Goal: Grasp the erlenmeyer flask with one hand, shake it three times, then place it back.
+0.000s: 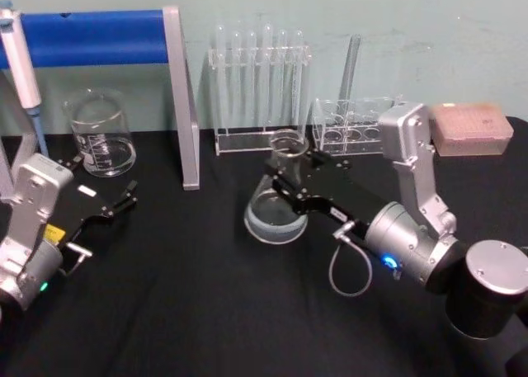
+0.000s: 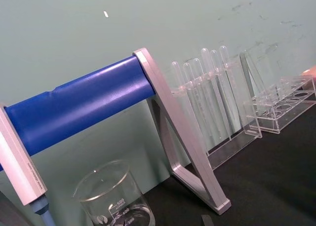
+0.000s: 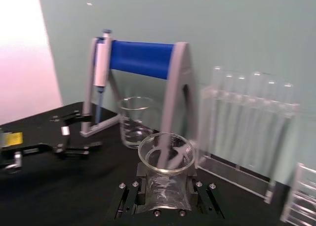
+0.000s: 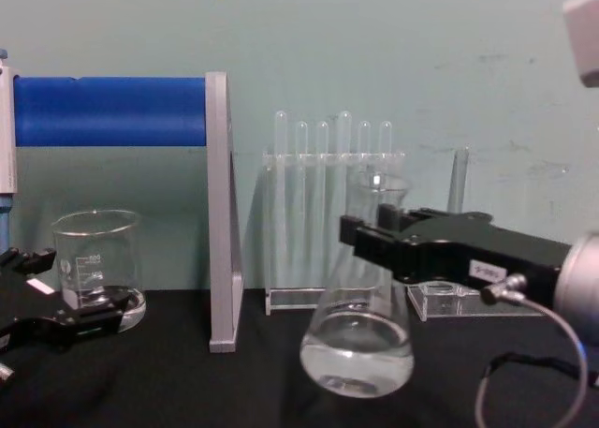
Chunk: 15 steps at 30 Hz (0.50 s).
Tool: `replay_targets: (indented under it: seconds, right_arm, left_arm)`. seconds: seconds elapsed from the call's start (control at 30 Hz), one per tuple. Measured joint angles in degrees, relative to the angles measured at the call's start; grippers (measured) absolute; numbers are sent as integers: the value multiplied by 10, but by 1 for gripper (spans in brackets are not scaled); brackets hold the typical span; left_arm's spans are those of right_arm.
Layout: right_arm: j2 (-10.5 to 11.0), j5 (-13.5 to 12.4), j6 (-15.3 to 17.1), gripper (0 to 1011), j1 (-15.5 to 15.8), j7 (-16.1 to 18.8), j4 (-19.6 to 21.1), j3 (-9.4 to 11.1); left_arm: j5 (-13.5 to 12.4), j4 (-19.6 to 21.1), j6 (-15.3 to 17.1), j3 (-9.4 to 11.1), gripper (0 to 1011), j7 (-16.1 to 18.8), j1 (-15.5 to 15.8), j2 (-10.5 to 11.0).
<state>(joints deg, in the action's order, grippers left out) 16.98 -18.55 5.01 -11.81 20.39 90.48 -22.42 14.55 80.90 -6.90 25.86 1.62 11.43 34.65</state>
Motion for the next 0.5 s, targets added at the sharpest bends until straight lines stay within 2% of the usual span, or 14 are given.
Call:
replay_targets:
  seconds: [0.23,0.37,0.5]
  right_arm:
    - [-1,-4,-3,456,-8,10,-7,-11]
    - [-2,-3,-6,456,-6,-5,-8,-4]
    - [-4,5,-7,457,0,-39,-8,16]
  left_arm:
    - [0,0,0,0,1001,0,0,0]
    - [0,0,0,0,1001,0,0,0]
    - [0,0,0,0,1001,0,0,0]
